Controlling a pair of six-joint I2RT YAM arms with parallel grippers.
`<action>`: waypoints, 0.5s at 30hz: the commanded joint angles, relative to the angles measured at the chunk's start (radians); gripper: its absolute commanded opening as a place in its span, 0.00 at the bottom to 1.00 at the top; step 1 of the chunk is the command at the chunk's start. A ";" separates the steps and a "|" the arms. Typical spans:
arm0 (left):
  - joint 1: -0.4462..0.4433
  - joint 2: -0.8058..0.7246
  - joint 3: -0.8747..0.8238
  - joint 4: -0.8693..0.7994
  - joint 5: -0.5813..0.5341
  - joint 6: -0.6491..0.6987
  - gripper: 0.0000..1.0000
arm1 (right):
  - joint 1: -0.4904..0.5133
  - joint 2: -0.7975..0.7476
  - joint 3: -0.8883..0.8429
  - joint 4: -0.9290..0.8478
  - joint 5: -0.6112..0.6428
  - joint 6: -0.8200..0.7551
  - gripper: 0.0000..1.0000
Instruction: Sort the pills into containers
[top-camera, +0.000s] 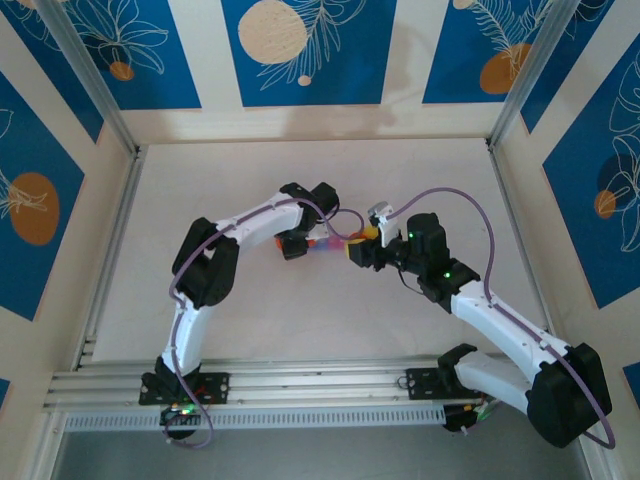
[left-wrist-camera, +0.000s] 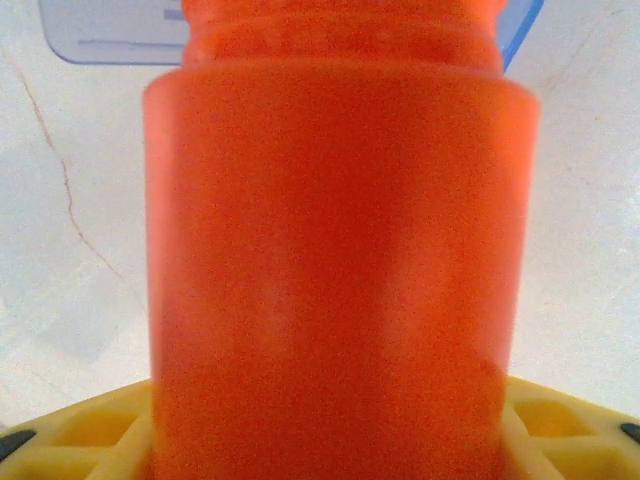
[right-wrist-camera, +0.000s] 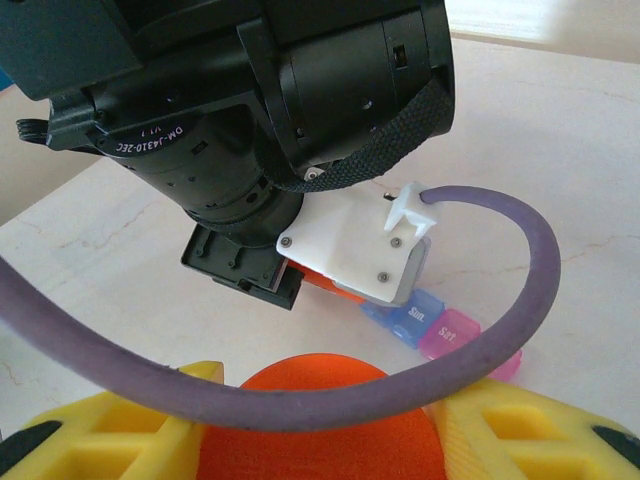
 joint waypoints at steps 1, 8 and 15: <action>-0.045 0.031 0.010 -0.038 -0.046 0.049 0.00 | 0.011 -0.007 0.011 0.073 -0.016 0.006 0.30; -0.049 0.028 0.004 -0.030 -0.039 0.050 0.00 | 0.012 -0.004 0.011 0.074 -0.016 0.006 0.30; -0.047 0.003 -0.015 -0.012 -0.028 0.044 0.00 | 0.014 0.000 0.013 0.074 -0.016 0.005 0.30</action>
